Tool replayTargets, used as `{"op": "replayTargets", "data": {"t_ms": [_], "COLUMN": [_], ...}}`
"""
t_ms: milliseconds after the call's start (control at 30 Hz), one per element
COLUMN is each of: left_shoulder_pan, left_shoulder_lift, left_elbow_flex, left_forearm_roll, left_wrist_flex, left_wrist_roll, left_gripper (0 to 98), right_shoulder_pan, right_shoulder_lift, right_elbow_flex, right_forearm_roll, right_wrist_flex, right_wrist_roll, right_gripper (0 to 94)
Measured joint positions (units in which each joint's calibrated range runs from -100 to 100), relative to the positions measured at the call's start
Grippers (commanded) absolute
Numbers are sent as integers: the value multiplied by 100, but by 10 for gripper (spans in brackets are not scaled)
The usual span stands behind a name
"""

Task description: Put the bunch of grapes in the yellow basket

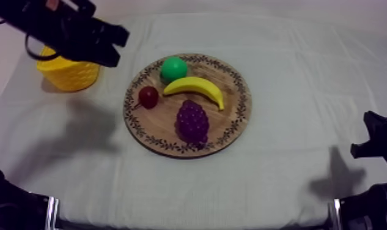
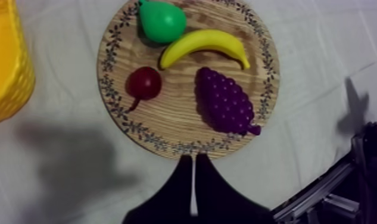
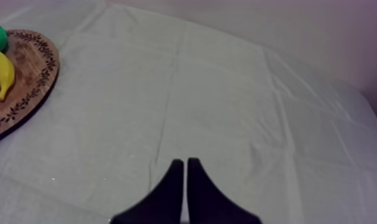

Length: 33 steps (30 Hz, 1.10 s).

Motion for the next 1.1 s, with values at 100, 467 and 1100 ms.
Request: {"op": "replayTargets", "data": {"t_ms": [100,467,1100], "left_shoulder_pan": [136,612,770], "left_shoulder_lift": [464,1948,3320], "left_elbow_flex": [-510,-1943,-3513], "left_forearm_roll": [-70,-117,-179], "left_wrist_flex": [335,936,1655], "left_wrist_roll": [189,721,1054], "left_gripper": [0,0,46], "right_shoulder_pan": [0,0,0], "right_shoulder_lift": [0,0,0], "right_elbow_flex": [0,0,0], "right_forearm_roll": [0,0,0], "right_wrist_flex": [0,0,0], "right_wrist_roll": [0,0,0], "right_gripper": [3,3,3]}}
